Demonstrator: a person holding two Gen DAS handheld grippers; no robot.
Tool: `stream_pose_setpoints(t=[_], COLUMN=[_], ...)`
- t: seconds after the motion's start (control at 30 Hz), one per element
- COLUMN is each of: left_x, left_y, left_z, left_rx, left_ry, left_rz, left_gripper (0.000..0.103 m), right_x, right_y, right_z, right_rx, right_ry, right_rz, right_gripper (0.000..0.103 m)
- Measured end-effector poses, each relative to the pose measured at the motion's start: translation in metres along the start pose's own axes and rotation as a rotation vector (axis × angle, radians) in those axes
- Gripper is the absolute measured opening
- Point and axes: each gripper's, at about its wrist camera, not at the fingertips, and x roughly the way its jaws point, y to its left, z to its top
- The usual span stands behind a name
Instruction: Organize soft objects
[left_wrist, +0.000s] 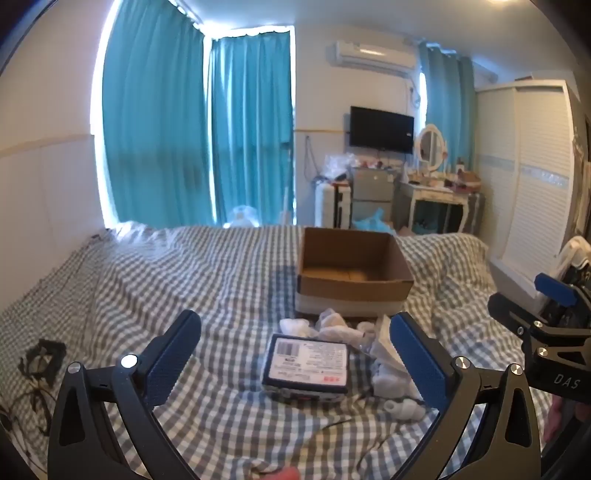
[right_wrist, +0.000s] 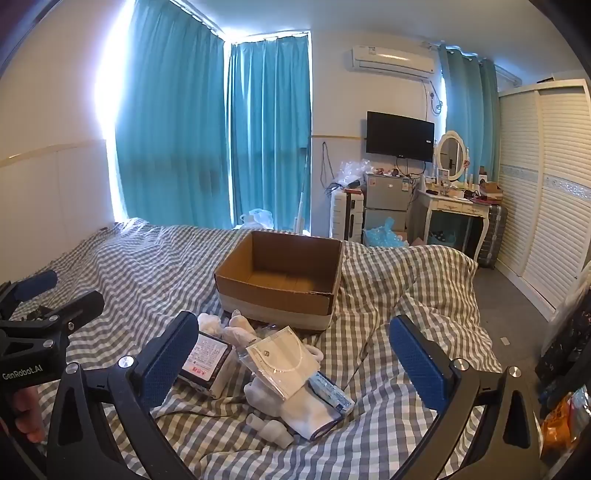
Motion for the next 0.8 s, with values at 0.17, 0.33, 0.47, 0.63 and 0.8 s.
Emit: stream_pose_setpoints(t=[0.17, 0.33, 0.47, 0.63, 0.8], left_x=[-0.0013, -0.0029, -0.0053, -0.0027, -0.0024], left_y=[-0.0020, -0.0011, -0.0041, -0.0003, -0.0006], left_z=[-0.0014, 0.0015, 0.0021, 0.0011, 0.0013], left_rx=[0.020, 0.021, 0.024, 0.015, 0.016], left_ry=[-0.027, -0.019, -0.019, -0.018, -0.017], left_rz=[0.013, 0.015, 0.014, 0.016, 0.016], left_gripper=[0.103, 0.103, 0.103, 0.103, 0.103], right_x=[0.0008, 0.0006, 0.0029, 0.0017, 0.0020], right_y=[0.0013, 0.0027, 0.0013, 0.0014, 0.0026], right_z=[0.0001, 0.0002, -0.0012, -0.0010, 0.0001], right_rx=[0.001, -0.001, -0.004, -0.006, -0.006], right_ry=[0.002, 0.003, 0.008, 0.009, 0.011], right_rz=[0.003, 0.001, -0.001, 0.000, -0.002], right_gripper=[0.103, 0.103, 0.103, 0.103, 0.103])
